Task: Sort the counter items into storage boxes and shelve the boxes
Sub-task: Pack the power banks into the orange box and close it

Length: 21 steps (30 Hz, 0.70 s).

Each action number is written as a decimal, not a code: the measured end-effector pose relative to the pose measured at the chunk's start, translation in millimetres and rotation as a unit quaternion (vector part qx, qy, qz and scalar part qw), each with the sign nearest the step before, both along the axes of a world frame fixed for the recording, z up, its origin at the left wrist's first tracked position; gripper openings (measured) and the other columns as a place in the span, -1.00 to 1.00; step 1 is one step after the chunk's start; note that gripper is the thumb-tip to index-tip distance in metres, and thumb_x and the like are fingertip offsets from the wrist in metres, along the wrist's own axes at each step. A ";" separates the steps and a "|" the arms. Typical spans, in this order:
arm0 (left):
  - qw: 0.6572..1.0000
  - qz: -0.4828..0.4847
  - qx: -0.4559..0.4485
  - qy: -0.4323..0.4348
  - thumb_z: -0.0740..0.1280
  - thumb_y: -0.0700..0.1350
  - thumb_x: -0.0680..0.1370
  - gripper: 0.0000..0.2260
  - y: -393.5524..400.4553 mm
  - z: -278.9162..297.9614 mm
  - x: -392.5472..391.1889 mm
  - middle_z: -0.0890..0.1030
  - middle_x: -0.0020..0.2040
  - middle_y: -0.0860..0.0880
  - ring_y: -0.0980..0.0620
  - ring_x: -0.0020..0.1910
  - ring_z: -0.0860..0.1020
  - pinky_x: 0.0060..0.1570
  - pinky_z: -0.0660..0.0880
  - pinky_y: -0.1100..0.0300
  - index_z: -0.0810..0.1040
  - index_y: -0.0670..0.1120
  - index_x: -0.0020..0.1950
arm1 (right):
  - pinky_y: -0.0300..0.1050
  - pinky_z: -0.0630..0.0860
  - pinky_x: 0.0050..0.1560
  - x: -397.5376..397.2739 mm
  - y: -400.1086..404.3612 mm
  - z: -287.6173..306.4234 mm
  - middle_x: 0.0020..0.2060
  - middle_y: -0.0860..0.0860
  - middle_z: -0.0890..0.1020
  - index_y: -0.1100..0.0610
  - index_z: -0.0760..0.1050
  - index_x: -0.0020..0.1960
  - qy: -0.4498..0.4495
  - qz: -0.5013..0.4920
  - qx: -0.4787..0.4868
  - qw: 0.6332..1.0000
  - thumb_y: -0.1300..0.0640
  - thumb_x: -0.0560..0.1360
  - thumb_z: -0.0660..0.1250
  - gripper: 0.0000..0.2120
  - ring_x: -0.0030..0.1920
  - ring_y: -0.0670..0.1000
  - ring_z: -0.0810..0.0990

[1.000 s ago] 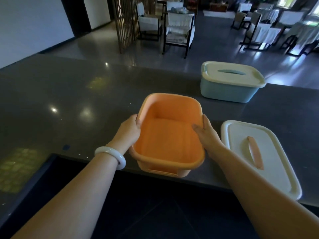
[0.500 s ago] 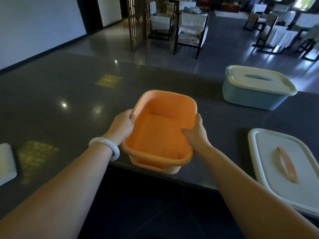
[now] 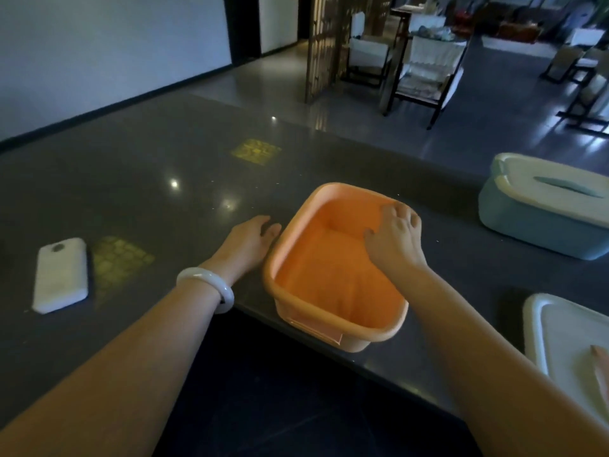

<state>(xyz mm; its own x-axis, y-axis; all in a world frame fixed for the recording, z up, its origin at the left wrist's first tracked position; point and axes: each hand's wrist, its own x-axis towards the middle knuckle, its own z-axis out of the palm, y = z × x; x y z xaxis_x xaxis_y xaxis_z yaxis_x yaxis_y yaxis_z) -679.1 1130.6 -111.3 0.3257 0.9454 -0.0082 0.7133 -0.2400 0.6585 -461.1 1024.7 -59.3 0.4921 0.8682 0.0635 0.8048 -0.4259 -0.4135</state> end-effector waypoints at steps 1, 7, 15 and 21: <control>1.000 0.013 -0.004 -0.001 0.19 0.10 0.62 -0.54 -0.6 1.3 -10.3 0.51 0.34 -0.14 -0.10 0.28 0.49 0.25 0.41 0.10 0.37 -0.11 0.45 | 0.11 0.19 0.42 -9.9 9.3 3.3 0.46 0.17 0.22 0.22 0.19 0.48 -0.020 0.043 -0.006 0.999 0.07 0.58 0.19 -0.48 0.42 0.24 0.17; 0.991 0.099 -0.026 0.081 0.25 0.07 0.60 -0.58 -20.1 0.4 -95.3 0.57 0.20 -0.12 -0.03 0.08 0.55 -0.02 0.37 0.19 0.39 -0.12 0.39 | -0.01 0.23 0.36 -96.6 64.2 -3.5 0.34 0.14 0.37 0.21 0.35 0.38 -0.049 0.285 -0.022 0.957 0.11 0.56 0.25 -0.58 0.35 0.19 0.27; 0.961 0.233 -0.078 0.127 0.35 0.00 0.56 -0.53 -81.1 -8.4 -200.9 0.50 0.31 -0.14 -0.13 0.25 0.49 0.16 0.40 0.05 0.36 -0.12 0.41 | -0.01 0.34 0.25 -223.8 92.8 -35.0 0.30 0.16 0.37 0.24 0.33 0.36 -0.056 0.493 -0.108 0.861 0.18 0.56 0.23 -0.61 0.32 0.17 0.29; 0.929 0.317 -0.106 0.159 0.38 0.02 0.52 -0.47 -105.6 -14.5 -265.7 0.41 0.36 -0.13 -0.11 0.31 0.43 0.25 0.38 0.04 0.34 -0.08 0.44 | -0.02 0.36 0.18 -296.5 104.3 -57.9 0.26 0.17 0.41 0.22 0.35 0.33 -0.056 0.538 -0.162 0.825 0.06 0.55 0.31 -0.58 0.27 0.19 0.36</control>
